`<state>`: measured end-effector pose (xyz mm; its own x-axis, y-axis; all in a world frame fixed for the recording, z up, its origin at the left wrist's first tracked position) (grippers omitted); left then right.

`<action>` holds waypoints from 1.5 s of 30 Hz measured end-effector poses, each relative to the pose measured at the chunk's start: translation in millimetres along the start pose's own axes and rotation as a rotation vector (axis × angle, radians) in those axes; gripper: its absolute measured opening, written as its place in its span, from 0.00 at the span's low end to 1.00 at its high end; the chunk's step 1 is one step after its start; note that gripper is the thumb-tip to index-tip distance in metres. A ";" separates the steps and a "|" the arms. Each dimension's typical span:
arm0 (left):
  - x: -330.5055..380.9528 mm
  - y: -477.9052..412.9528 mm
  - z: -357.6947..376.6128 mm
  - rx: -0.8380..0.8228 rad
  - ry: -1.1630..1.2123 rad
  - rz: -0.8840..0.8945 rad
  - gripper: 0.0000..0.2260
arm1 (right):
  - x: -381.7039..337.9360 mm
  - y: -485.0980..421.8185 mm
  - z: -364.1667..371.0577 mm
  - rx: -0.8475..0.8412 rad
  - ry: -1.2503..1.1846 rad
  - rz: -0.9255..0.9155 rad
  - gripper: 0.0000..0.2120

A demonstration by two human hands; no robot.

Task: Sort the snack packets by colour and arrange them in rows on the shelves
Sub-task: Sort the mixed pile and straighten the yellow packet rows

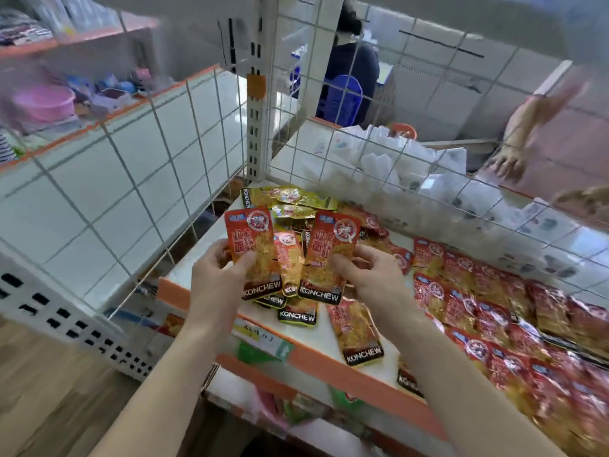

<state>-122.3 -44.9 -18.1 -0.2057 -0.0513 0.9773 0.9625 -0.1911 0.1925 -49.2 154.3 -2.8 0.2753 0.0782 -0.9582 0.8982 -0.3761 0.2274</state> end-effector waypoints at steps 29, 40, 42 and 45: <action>-44.9 239.9 330.2 -0.345 -0.210 0.195 0.04 | 97.0 234.4 -365.3 0.262 -0.153 -0.071 0.05; -55.0 213.7 373.5 -0.549 -0.228 0.095 0.04 | 106.4 233.3 -391.9 0.441 -0.166 0.007 0.05; -55.0 207.2 380.0 -0.599 -0.237 0.102 0.04 | 106.3 232.6 -395.0 0.487 -0.150 0.021 0.05; -56.5 198.3 388.8 -0.662 -0.235 0.090 0.04 | 109.3 231.4 -397.5 0.550 -0.184 0.041 0.04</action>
<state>148.9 301.2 -0.6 -0.0152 0.1041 0.9944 0.6488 -0.7557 0.0890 325.0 442.8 14.2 0.1984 -0.0897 -0.9760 0.5640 -0.8040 0.1885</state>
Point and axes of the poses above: each hand's wrist, its own y-axis away from the middle knuckle, its own z-axis out of the palm, x = y × z, the point moved 3 cm from there along -y, towards the middle knuckle, and after that the axes turned 4 degrees about -x, right-handed, at the moved point
